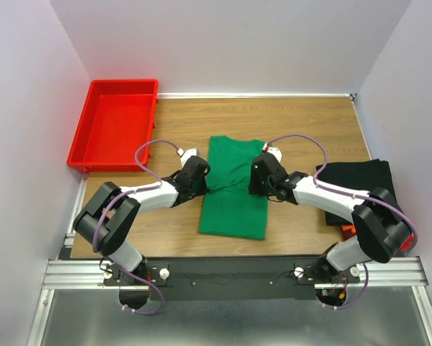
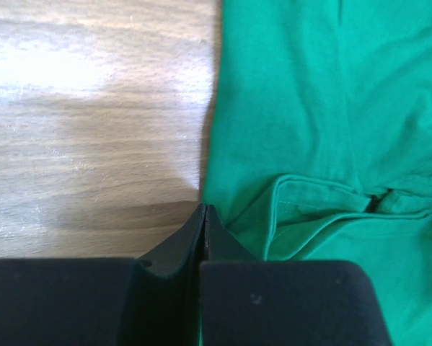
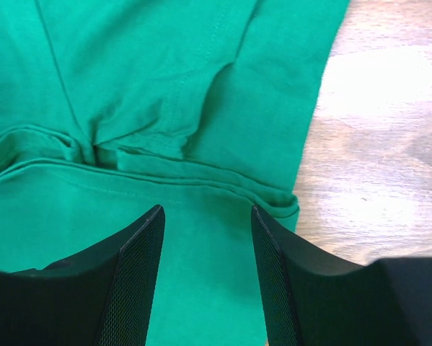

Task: Fold and stack the t-shirts
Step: Fold the tshirt

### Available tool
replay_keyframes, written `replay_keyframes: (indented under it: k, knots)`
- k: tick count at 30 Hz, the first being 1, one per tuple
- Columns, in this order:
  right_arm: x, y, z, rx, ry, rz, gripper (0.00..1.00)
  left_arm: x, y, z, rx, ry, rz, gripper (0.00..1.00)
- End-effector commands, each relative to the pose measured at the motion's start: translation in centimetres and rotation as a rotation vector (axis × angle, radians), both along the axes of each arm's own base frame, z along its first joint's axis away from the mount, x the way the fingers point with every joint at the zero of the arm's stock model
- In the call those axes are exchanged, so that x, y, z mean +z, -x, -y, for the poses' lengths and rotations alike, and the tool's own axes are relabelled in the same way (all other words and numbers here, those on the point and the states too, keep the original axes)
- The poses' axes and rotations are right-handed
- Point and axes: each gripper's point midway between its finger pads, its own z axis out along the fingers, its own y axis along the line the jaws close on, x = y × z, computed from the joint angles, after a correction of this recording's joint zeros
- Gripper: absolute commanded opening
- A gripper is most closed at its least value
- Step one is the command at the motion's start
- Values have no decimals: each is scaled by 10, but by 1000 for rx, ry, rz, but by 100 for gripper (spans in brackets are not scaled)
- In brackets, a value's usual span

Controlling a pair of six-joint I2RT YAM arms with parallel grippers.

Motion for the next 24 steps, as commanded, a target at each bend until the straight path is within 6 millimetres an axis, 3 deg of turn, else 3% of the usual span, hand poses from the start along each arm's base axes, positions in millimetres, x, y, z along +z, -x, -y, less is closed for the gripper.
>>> replay_keyframes:
  k: [1,9,15,16,24]
  knots:
    - [-10,4,19,-56,60,-13,58,20,-5,0,0,24,65,7]
    - [-3,9,24,-59,47,1,57,51,2,-17,1,-6,123,9]
    - [0,13,29,-84,46,-1,53,70,18,11,-150,35,145,8]
    - [-1,14,29,-84,47,-6,49,72,19,16,-164,38,145,8]
    - [-3,16,30,-88,47,-20,30,51,30,54,-277,12,80,1]
